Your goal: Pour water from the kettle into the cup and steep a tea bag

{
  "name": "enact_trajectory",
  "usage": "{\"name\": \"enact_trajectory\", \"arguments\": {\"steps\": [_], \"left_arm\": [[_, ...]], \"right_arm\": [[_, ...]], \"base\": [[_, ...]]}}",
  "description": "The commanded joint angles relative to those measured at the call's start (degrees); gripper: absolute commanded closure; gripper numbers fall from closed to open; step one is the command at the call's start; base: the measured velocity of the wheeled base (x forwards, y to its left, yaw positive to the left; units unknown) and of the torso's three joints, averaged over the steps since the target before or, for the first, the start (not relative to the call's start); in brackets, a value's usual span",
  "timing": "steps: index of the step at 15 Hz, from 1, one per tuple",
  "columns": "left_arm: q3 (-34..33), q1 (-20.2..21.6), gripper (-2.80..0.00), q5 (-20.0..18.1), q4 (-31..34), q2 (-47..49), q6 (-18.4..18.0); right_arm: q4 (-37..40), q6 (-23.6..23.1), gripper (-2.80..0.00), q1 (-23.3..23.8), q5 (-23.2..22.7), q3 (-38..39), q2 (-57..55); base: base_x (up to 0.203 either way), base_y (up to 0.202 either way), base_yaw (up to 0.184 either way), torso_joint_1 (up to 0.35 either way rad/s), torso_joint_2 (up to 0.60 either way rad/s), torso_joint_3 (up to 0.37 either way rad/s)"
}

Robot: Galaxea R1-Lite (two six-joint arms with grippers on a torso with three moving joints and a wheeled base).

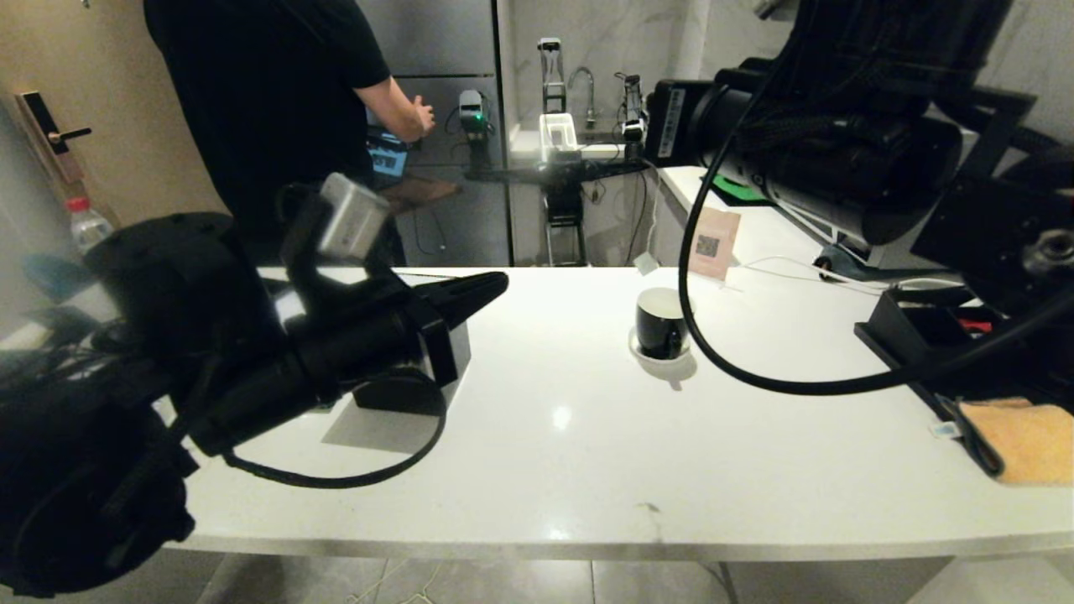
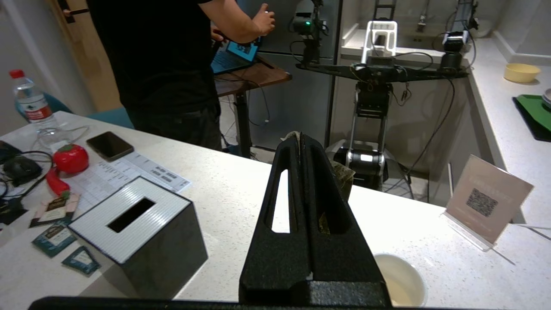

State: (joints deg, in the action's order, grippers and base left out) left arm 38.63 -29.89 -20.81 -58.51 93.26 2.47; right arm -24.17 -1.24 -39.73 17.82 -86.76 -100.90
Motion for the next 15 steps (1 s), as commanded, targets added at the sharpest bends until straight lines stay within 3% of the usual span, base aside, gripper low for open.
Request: {"name": "enact_trajectory", "arguments": {"steps": [1, 4, 9, 10, 15], "left_arm": [[2.4, -1.8, 0.0, -0.1, -1.4, 4.6, -0.1], [3.2, -3.3, 0.0, 0.4, -5.5, 7.7, 0.0], [3.1, -5.7, 0.0, 5.0, -5.6, 9.8, -0.1], [3.2, -5.9, -2.8, 5.1, -5.6, 10.1, -0.1], [4.1, -6.5, -2.8, 5.0, -11.6, 14.3, -0.2]], "right_arm": [[-0.3, -1.1, 0.0, -0.8, 0.1, 0.2, 0.3], [-0.3, -1.3, 0.0, -1.1, 0.1, 0.5, 0.4], [-0.3, -1.3, 0.0, -1.1, 0.3, 1.0, 0.5], [-0.3, -1.3, 0.0, -1.1, 0.3, 1.6, 0.6], [-1.0, -1.3, 0.0, -1.2, 0.2, 3.6, 1.4]], "base": [[0.0, 0.0, 0.0, 0.0, 0.0, 0.0], [0.0, 0.0, 0.0, 0.0, 0.0, 0.0], [0.0, 0.0, 0.0, 0.0, 0.0, 0.0], [0.0, 0.0, 0.0, 0.0, 0.0, 0.0], [0.0, 0.0, 0.0, 0.0, 0.0, 0.0]]}}
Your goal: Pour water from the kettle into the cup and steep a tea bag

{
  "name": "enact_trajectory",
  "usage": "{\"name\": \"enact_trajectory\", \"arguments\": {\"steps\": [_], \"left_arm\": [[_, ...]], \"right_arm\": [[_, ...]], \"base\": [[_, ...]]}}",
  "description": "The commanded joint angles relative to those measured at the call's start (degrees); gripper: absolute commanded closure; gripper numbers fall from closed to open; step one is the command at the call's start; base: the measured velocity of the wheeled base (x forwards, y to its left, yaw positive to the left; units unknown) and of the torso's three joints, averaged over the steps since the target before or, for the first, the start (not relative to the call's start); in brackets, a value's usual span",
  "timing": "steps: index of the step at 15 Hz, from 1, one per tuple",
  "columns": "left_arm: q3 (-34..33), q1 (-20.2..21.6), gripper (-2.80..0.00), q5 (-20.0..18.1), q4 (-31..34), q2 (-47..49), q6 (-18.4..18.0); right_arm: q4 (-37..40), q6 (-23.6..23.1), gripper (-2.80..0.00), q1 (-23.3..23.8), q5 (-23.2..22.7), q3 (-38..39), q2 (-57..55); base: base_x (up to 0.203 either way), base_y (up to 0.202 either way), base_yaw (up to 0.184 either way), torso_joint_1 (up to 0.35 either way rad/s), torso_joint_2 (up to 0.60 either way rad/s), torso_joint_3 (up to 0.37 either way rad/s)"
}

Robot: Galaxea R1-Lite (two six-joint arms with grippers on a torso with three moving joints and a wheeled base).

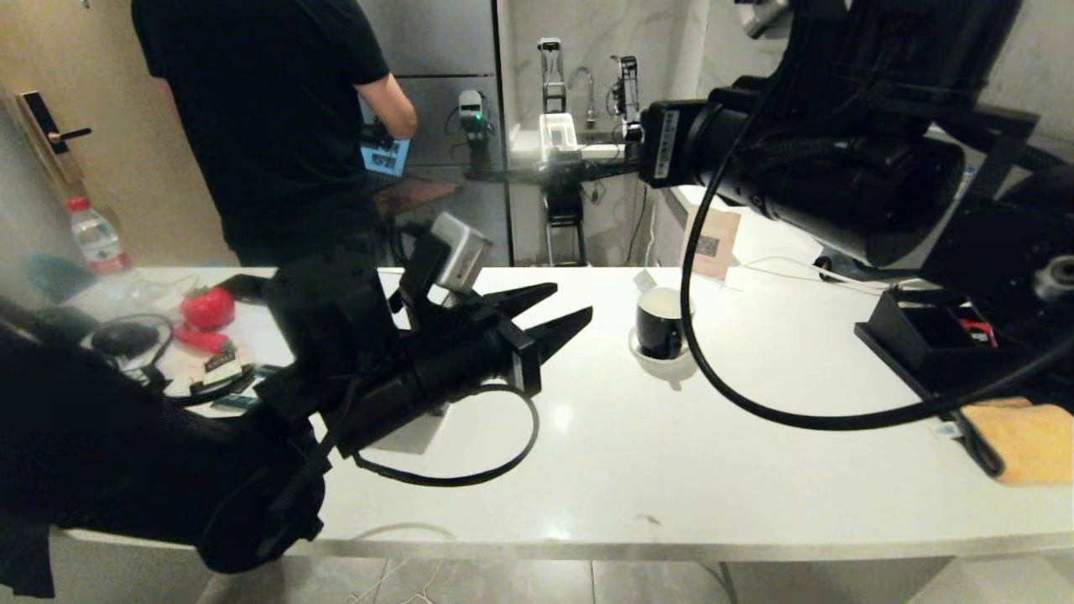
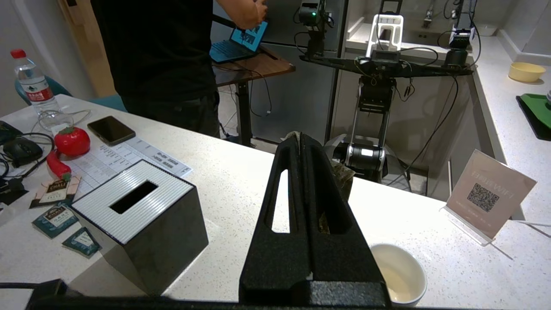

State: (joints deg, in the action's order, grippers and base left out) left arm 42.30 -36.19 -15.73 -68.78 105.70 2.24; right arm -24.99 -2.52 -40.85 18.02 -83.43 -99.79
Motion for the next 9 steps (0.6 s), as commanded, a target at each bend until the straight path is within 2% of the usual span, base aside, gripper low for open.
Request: {"name": "enact_trajectory", "arguments": {"steps": [1, 9], "left_arm": [[1.1, -0.5, -2.8, 0.0, -2.3, 2.8, 0.0], [2.3, -2.1, -2.8, 0.0, -2.7, 4.3, -0.1]], "right_arm": [[-0.1, 0.0, 0.0, -0.1, 0.0, 0.3, 0.3], [-0.1, 0.0, 0.0, -1.1, 0.0, 0.3, 0.6]], "base": [[0.0, 0.0, 0.0, 0.0, 0.0, 0.0], [0.0, 0.0, 0.0, 0.0, 0.0, 0.0]]}}
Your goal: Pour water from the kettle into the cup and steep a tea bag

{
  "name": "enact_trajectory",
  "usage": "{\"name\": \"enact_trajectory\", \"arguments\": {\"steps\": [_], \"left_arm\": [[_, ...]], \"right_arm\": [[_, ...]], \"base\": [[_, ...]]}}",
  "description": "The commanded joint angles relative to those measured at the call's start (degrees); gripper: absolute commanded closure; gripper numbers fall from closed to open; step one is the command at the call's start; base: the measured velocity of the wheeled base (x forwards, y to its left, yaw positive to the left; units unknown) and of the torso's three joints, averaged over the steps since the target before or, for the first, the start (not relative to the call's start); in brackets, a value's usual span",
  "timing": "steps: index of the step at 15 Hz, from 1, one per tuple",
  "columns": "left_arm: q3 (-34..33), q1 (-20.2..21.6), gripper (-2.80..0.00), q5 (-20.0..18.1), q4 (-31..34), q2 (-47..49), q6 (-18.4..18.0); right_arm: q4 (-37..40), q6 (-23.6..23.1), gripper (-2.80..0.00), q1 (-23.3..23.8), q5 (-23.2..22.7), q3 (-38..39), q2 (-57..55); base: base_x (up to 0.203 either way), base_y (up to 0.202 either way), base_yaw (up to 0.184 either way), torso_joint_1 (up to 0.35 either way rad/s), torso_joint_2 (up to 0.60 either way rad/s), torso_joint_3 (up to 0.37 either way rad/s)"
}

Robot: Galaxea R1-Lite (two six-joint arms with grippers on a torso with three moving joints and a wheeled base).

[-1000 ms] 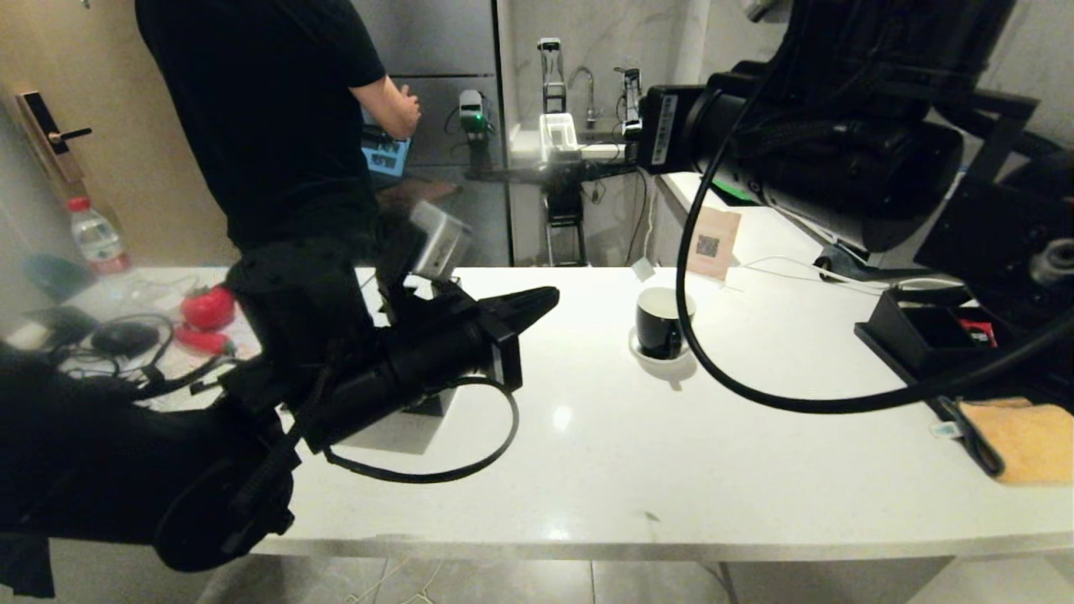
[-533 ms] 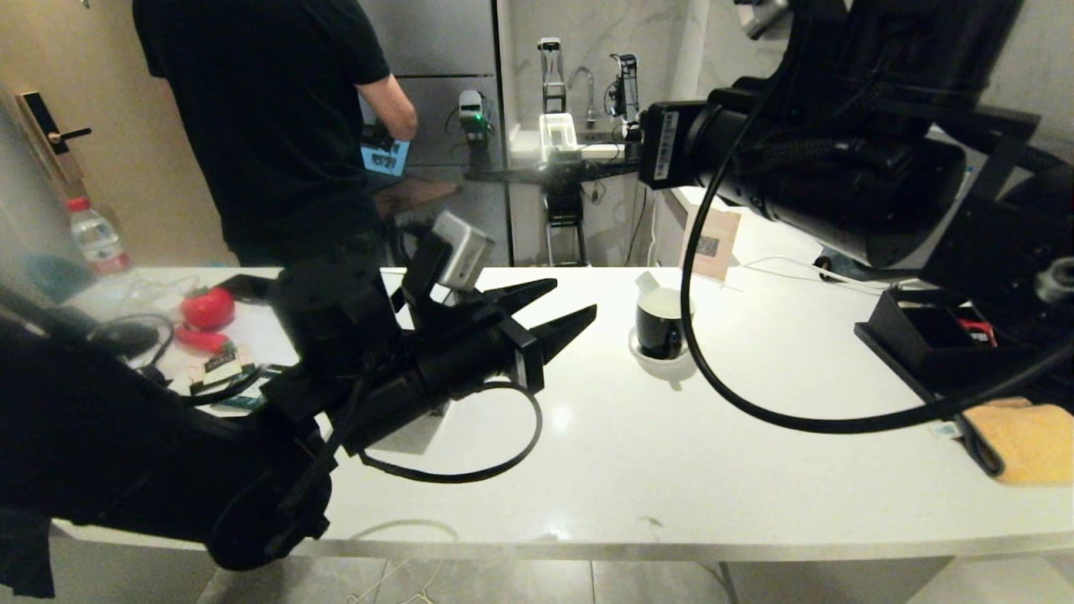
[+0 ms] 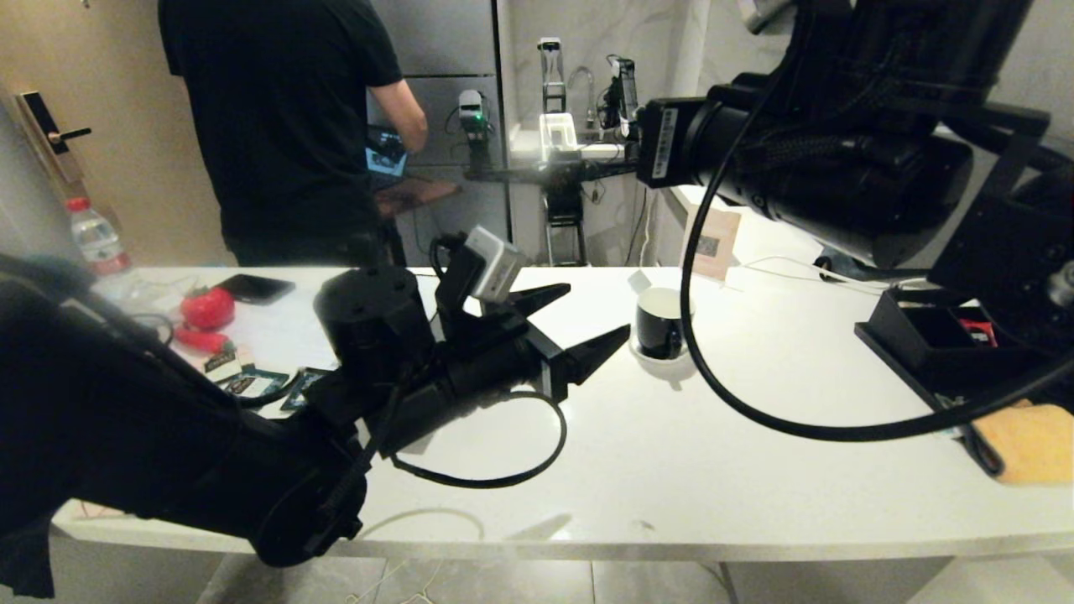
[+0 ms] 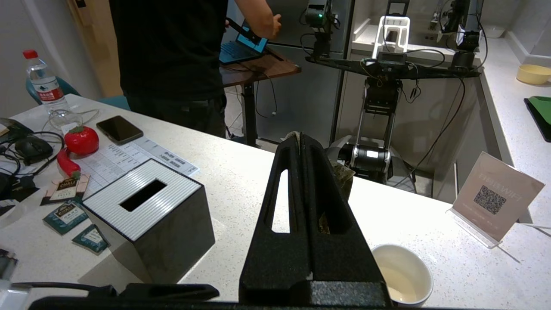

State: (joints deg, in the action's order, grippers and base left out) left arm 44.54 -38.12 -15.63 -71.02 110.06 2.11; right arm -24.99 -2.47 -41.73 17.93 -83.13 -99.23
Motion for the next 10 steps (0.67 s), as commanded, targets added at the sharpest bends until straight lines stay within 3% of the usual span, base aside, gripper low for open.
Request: {"name": "enact_trajectory", "arguments": {"steps": [1, 10], "left_arm": [[0.0, -0.3, -2.8, -0.2, -0.6, 0.0, -0.1], [1.7, -1.0, -2.8, 0.0, -1.4, 1.0, -0.2]], "right_arm": [[-0.1, 0.0, 0.0, -0.6, 0.1, 0.0, -0.1], [-0.3, -0.1, 0.0, -3.3, 0.3, 0.0, 0.5]], "base": [[0.0, 0.0, 0.0, 0.0, 0.0, 0.0], [0.0, 0.0, 0.0, 0.0, 0.0, 0.0]]}}
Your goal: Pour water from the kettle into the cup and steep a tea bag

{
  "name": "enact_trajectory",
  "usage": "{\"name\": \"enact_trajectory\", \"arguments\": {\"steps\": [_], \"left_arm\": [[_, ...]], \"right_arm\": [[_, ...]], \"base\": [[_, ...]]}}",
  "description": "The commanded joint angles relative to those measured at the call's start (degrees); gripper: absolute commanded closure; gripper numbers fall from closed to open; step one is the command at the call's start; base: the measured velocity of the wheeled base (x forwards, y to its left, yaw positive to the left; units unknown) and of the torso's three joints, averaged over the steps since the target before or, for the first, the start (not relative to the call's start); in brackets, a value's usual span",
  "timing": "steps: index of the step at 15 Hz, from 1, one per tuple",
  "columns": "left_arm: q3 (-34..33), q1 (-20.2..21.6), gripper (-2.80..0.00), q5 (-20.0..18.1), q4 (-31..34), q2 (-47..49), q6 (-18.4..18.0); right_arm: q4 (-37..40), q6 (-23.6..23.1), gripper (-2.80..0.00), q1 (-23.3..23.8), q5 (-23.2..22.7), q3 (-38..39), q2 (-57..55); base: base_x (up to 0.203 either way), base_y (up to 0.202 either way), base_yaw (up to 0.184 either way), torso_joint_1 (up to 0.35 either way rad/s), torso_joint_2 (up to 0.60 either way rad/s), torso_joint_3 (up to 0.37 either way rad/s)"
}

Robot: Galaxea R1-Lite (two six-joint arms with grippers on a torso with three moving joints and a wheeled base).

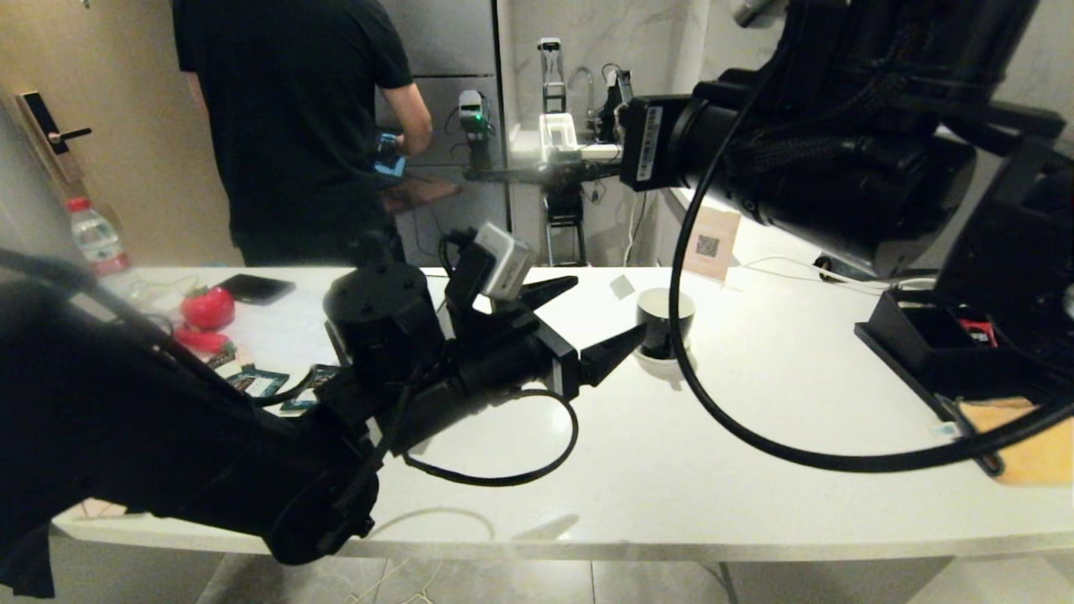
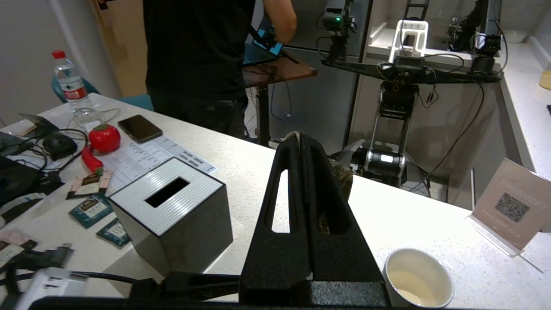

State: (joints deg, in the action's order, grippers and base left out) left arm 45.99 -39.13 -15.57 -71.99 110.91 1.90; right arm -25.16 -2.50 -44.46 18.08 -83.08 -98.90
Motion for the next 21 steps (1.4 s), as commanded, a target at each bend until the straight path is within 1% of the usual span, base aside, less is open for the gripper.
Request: {"name": "enact_trajectory", "arguments": {"steps": [1, 5, 8, 13, 19, 21], "left_arm": [[0.4, 0.0, -2.8, -0.1, -0.4, 0.5, 0.0], [0.4, 0.0, -2.8, 0.0, -0.4, 1.0, 0.0], [0.5, -0.7, -2.8, 0.0, -0.4, 1.2, 0.0], [1.6, -0.8, -2.8, 0.0, -0.4, 1.5, 0.1], [1.7, -0.8, -2.8, -0.1, -0.4, 1.8, 0.0], [1.7, -0.8, -2.8, -0.1, -0.4, 1.8, 0.0]], "right_arm": [[-0.1, 0.0, 0.0, -1.1, 0.2, -0.1, 0.3], [-0.1, 0.0, 0.0, -1.9, 0.2, 0.4, 0.7], [-0.3, -0.1, 0.0, -2.1, 0.2, 2.8, 1.9], [-1.8, -0.1, 0.0, -2.6, 0.2, 5.2, 2.3], [-2.3, -0.1, 0.0, -2.7, 0.2, 5.4, 2.0], [-2.3, -0.1, 0.0, -3.5, 0.2, 5.3, 2.0]], "base": [[0.0, 0.0, 0.0, 0.0, 0.0, 0.0], [0.0, 0.0, 0.0, 0.0, 0.0, 0.0], [0.0, 0.0, 0.0, 0.0, 0.0, 0.0], [0.0, 0.0, 0.0, 0.0, 0.0, 0.0], [0.0, 0.0, 0.0, 0.0, 0.0, 0.0], [0.0, 0.0, 0.0, 0.0, 0.0, 0.0]]}}
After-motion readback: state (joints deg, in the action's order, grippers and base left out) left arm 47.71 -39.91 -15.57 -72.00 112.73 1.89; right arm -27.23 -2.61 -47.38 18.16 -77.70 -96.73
